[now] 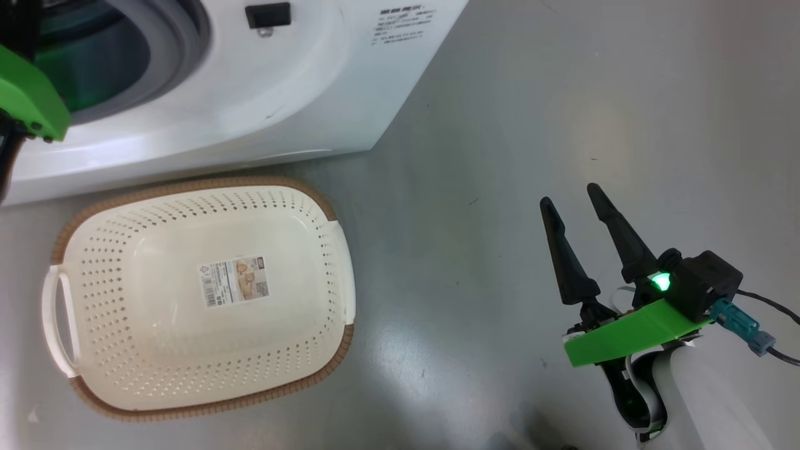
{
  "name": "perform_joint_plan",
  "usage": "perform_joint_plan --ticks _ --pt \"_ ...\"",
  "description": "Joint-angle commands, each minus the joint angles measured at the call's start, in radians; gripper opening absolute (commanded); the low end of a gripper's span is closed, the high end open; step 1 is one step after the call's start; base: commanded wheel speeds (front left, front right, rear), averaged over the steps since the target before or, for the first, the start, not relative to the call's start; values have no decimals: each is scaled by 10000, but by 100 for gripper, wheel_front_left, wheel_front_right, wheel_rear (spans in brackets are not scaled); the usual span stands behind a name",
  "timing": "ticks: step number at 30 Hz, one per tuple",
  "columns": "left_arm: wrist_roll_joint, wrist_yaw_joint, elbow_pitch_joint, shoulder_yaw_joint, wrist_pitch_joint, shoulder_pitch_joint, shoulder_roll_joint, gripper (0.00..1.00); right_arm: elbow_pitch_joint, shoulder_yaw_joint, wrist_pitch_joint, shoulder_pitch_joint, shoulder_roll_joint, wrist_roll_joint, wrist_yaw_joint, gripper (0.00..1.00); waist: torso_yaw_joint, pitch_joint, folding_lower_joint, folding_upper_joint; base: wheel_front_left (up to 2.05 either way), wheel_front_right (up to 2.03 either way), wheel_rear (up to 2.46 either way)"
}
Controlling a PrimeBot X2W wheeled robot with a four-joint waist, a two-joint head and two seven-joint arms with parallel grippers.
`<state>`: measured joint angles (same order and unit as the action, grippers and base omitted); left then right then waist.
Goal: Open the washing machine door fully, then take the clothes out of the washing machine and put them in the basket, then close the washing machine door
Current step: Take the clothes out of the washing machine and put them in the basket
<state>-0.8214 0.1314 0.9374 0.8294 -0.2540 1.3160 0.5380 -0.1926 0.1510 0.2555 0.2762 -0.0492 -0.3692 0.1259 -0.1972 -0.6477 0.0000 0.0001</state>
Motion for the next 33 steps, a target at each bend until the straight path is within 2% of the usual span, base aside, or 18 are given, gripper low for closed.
perform_joint_plan --ticks 1,9,12,22,33 --pt "-71 -8 -223 -467 -76 118 484 0 227 160 63 -44 -11 -11 48 100 30 55 0 -1 0 0 0" --pt "264 -8 -703 -1966 -77 -538 235 0 188 -96 63 -78 -11 117 48 100 341 366 0 -1 0 0 0" --pt "645 -8 -1043 -2879 -77 -1147 16 0 150 -179 63 -108 -11 177 48 100 510 608 0 -1 0 0 0" --pt "2368 -8 -2677 -6142 -77 -3636 -1190 0 -10 -511 63 -403 -11 407 48 100 1027 1429 0 -1 0 0 0" --pt "3818 -8 -4865 -8451 -78 -6045 -2392 0 -39 -813 63 -648 -11 485 48 100 1304 1892 0 -1 0 0 0"
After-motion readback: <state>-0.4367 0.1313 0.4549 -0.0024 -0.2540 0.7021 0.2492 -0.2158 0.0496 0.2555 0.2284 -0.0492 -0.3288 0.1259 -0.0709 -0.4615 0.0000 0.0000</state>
